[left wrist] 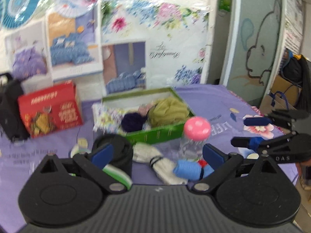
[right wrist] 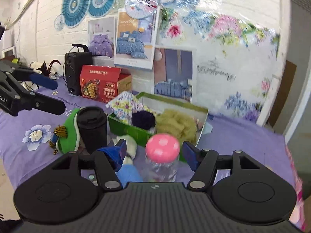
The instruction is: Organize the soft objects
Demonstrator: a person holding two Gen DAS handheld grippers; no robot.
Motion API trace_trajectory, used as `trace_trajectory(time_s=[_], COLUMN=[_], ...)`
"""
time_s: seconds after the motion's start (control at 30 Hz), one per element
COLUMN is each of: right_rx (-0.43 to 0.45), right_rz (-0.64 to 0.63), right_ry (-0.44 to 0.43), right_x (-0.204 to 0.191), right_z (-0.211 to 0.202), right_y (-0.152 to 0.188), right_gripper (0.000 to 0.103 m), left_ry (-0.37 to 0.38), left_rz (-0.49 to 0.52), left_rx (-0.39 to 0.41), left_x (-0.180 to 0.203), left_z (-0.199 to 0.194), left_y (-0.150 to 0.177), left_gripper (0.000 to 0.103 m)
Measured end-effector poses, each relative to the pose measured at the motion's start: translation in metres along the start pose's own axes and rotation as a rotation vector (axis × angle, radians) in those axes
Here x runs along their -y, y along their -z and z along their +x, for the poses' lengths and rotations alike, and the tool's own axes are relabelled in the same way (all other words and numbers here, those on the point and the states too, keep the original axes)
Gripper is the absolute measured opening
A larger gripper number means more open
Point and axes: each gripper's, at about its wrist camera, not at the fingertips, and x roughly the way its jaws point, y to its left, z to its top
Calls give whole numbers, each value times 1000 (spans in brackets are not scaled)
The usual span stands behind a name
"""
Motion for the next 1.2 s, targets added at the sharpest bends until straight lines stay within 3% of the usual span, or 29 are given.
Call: trace_trajectory(time_s=[0.2, 0.3, 0.4, 0.57, 0.7, 0.93, 1.07, 1.2], right_rx=[23, 34, 41, 30, 34, -44, -88, -46], right_rz=[183, 257, 296, 255, 254, 161, 90, 75], right_ry=[81, 123, 139, 163, 62, -74, -93, -190], right_x=[-21, -28, -29, -28, -39, -80, -95, -109], right_z=[1, -4, -6, 2, 5, 39, 62, 66], right_y=[77, 97, 101, 88, 83, 79, 75, 53], right_gripper=[50, 50, 50, 50, 51, 51, 51, 52], left_ry=[-57, -53, -60, -165, -188, -223, -239, -265], left_rz=[-105, -161, -205, -269, -334, -341, -334, -334], left_rx=[-85, -186, -227, -211, -213, -218, -224, -196], left_x=[-4, -10, -26, -58, -80, -96, -101, -111], left_z=[5, 8, 7, 9, 12, 14, 17, 14], left_y=[86, 120, 133, 127, 126, 128, 129, 124], left_gripper=[97, 98, 97, 97, 97, 97, 97, 98])
